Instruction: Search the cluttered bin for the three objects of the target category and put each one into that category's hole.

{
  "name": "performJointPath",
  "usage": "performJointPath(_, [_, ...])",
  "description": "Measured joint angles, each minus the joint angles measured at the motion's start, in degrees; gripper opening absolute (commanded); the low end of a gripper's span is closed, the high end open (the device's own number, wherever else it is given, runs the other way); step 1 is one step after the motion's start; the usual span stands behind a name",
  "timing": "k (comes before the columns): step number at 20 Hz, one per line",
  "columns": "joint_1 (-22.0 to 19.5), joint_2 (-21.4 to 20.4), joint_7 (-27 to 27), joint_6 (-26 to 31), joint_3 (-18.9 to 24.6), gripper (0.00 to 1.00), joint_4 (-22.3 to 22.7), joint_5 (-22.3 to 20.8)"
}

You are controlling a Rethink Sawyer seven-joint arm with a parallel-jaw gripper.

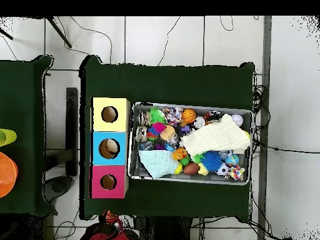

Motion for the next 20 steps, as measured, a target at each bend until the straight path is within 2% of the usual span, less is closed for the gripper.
performJointPath(5, [2.3,5.0,0.4,-2.6,-1.5,0.0,0.0,2.8])
performJointPath(8, [3.4,6.5,0.4,-2.7,-1.9,0.0,0.0,4.5])
performJointPath(12, [5.9,7.9,0.4,-2.8,-2.7,0.0,0.0,8.0])
performJointPath(14, [6.2,8.0,0.4,-2.8,-2.8,0.0,0.0,8.4])
performJointPath(20, [9.2,8.1,0.4,-2.8,-3.1,0.0,0.0,13.3])
